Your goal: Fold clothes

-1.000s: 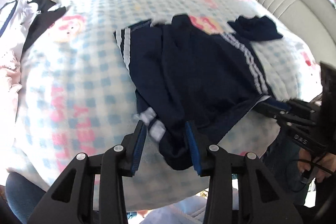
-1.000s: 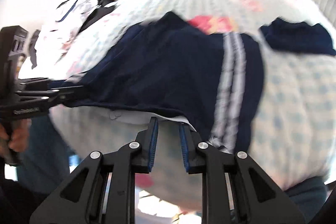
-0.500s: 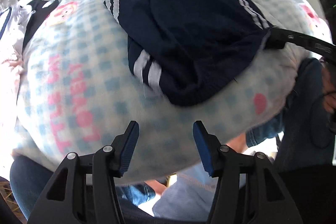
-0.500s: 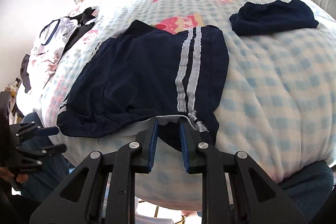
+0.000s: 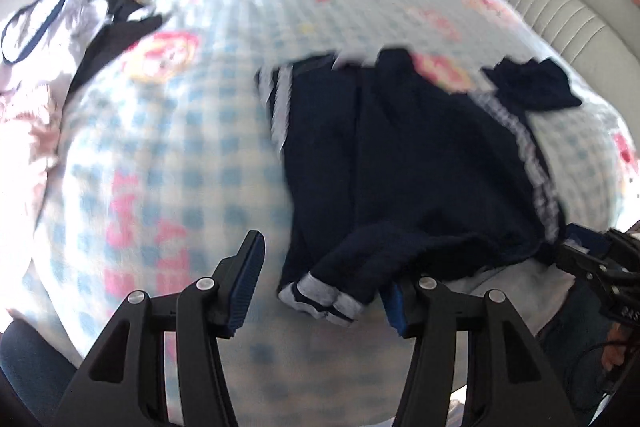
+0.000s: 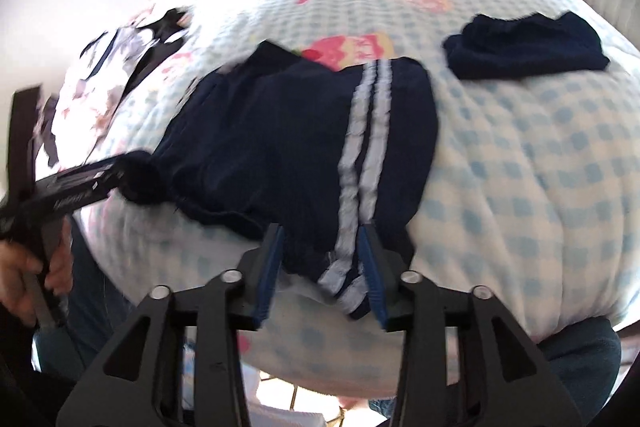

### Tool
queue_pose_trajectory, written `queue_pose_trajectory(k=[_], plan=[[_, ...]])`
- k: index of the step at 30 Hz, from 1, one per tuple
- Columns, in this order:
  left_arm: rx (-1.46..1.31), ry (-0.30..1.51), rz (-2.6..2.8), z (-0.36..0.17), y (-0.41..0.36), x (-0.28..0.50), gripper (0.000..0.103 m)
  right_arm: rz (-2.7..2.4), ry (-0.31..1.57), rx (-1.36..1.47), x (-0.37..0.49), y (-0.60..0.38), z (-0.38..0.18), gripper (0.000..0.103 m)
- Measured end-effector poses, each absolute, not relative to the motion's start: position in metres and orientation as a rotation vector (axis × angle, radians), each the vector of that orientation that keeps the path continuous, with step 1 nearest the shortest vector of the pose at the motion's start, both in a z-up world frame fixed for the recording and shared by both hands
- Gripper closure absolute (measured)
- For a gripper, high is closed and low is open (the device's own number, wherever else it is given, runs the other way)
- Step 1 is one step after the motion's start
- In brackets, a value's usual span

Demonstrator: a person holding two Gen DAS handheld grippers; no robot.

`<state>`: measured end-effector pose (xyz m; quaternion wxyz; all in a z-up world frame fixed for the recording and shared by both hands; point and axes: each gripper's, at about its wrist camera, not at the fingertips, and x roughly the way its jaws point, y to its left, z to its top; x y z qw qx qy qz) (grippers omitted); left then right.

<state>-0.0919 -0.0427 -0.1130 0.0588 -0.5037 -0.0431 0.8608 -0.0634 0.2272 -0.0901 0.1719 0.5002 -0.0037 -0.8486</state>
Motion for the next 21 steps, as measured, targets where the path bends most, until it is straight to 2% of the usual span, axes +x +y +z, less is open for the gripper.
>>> queue_pose_trajectory(k=[1, 4, 7, 11, 15, 16, 17, 18, 19, 21], plan=[[-1.542, -0.160, 2.609, -0.119, -0.048, -0.092, 0.048, -2.393, 0.019, 1.440, -0.063, 0.225, -0.095, 0.046], [-1.524, -0.338, 2.624, -0.121, -0.063, -0.084, 0.056, -2.364, 0.054, 1.529, -0.070, 0.224, -0.112, 0.046], [-1.489, -0.352, 2.734, -0.109, -0.072, -0.081, 0.056, -2.380, 0.064, 1.539, -0.076, 0.224, -0.115, 0.052], [-1.479, -0.337, 2.773, -0.106, -0.080, -0.085, 0.055, -2.492, 0.081, 1.451, -0.082, 0.223, -0.102, 0.053], [-1.630, -0.336, 2.560, -0.133, -0.071, -0.094, 0.055, -2.555, 0.046, 1.425, -0.086, 0.226, -0.095, 0.052], [-1.649, -0.291, 2.553, -0.137, -0.067, -0.092, 0.058, -2.537, 0.039, 1.447, -0.087, 0.226, -0.099, 0.053], [-1.666, -0.244, 2.547, -0.141, -0.063, -0.090, 0.073, -2.521, 0.035, 1.467, -0.088, 0.226, -0.102, 0.061], [-1.631, -0.193, 2.558, -0.135, -0.060, -0.086, 0.082, -2.557, 0.039, 1.454, -0.087, 0.228, -0.100, 0.071], [-1.593, -0.141, 2.568, -0.127, -0.057, -0.083, 0.088, -2.594, 0.043, 1.441, -0.086, 0.230, -0.098, 0.079], [-1.462, -0.137, 2.638, -0.094, -0.059, -0.075, 0.088, -2.657, 0.052, 1.386, -0.085, 0.234, -0.085, 0.079]])
